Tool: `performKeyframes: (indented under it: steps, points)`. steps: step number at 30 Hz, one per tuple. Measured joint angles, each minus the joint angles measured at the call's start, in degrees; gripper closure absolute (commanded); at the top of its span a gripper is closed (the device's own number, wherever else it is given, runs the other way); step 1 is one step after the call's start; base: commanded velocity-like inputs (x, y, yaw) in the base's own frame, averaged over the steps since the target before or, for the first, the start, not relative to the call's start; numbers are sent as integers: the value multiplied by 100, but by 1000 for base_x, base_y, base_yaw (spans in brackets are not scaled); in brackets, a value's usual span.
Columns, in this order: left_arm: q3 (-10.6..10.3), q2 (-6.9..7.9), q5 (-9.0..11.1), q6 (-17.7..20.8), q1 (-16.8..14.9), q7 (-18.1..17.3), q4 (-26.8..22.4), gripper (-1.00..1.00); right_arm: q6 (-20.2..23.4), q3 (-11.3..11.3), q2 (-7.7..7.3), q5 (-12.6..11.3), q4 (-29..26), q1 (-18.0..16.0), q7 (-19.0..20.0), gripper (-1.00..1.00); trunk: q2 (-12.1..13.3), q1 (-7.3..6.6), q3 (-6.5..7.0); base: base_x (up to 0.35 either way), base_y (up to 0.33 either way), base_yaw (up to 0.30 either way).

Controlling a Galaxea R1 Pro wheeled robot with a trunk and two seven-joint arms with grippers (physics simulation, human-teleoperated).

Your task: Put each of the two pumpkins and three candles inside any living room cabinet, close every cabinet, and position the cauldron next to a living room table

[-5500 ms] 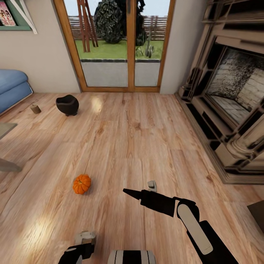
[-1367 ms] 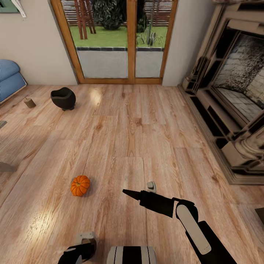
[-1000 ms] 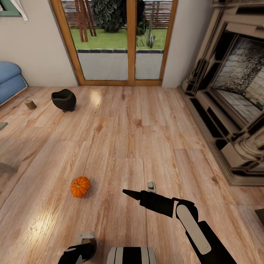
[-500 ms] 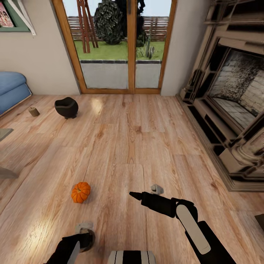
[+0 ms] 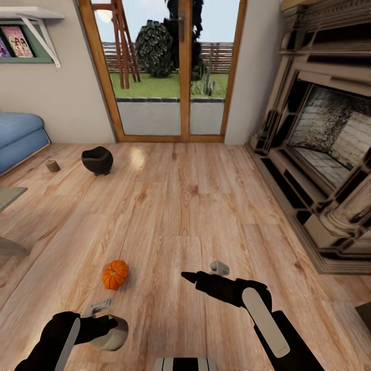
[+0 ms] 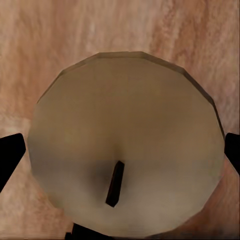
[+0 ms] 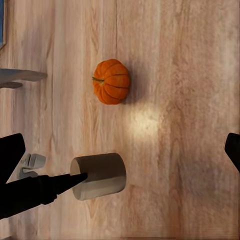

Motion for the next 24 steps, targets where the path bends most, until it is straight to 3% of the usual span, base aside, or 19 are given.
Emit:
performKeyframes:
  steps: [14,17,20,24]
  points:
    - [5,13,21,37,0,-32,-6,100,-21,2,11,16,9,0,-41,-100,19,-36,310,-14,0,0]
    - [5,13,22,37,0,-32,-6,100,-18,1,39,40,4,0,-202,-100,23,-44,377,0,0,0]
    - [2,13,21,36,0,-32,-6,100,5,-3,149,43,-24,0,-1124,-100,27,-52,443,0,0,0]
    - [3,13,14,36,0,-32,-6,100,44,9,523,25,-135,0,-3110,-100,32,-62,532,0,0,0]
